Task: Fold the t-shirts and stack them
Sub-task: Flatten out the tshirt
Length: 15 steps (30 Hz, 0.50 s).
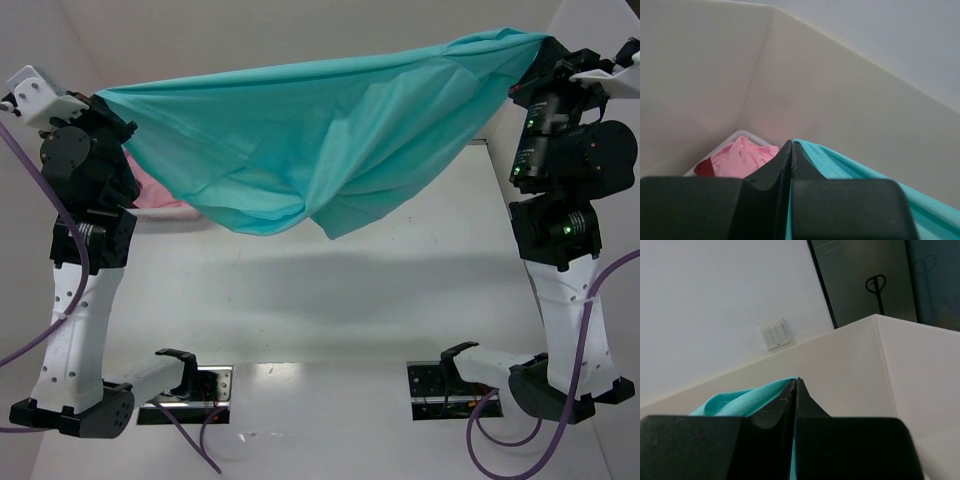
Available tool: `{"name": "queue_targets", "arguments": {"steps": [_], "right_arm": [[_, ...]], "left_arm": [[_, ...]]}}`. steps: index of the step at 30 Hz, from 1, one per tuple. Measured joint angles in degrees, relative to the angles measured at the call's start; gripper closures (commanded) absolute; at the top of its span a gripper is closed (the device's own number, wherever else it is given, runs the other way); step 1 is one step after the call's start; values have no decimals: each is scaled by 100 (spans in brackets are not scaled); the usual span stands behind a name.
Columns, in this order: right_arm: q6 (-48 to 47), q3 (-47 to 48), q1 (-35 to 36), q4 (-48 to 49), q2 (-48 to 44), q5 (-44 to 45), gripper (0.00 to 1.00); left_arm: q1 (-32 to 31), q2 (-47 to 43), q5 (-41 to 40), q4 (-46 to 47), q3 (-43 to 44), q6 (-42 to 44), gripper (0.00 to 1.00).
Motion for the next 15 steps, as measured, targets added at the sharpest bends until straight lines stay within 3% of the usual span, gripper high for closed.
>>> {"name": "queue_targets", "arguments": {"steps": [8, 15], "right_arm": [[39, -92, -2, -2, 105, -254, 100], [269, -629, -2, -33, -127, -522, 100]], "left_arm": [[13, -22, 308, 35, -256, -273, 100], [39, 168, 1484, -20, -334, -474, 100]]}}
